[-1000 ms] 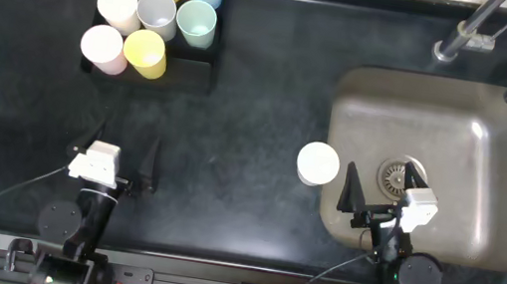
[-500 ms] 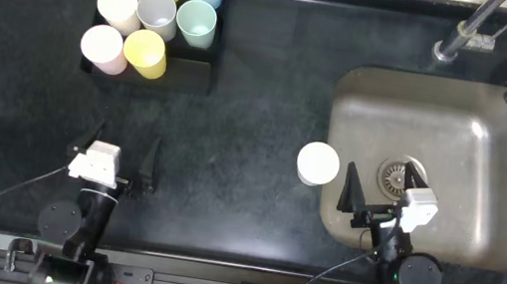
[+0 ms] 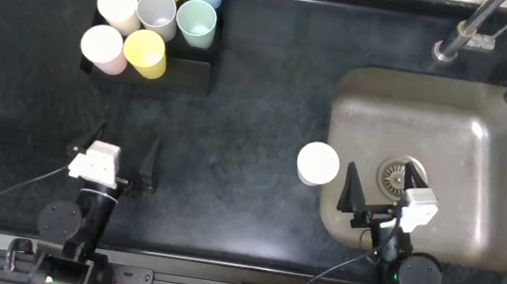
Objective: Store Cups
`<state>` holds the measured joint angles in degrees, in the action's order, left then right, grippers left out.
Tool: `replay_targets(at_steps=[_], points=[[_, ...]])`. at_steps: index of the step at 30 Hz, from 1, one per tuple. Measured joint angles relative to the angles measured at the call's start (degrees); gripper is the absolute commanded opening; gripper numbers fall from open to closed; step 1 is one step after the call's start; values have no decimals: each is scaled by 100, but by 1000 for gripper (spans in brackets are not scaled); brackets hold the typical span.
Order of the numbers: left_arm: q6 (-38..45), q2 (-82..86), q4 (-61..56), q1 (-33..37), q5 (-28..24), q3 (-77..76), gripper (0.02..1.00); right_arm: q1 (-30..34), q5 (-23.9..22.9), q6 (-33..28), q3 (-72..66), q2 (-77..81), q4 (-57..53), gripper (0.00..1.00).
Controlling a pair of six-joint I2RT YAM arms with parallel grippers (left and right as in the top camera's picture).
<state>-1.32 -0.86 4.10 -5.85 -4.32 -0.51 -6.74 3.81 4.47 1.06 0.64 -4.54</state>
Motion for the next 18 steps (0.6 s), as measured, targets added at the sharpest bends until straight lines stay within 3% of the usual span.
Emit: replay_targets(at_steps=[8, 18], points=[[0, 0, 0, 0, 0, 0, 1000, -2, 0, 146, 588, 966, -627, 996], [0, 0, 2, 0, 0, 0, 1000, -4, 26, 348, 4924, 3818, -4288, 998]])
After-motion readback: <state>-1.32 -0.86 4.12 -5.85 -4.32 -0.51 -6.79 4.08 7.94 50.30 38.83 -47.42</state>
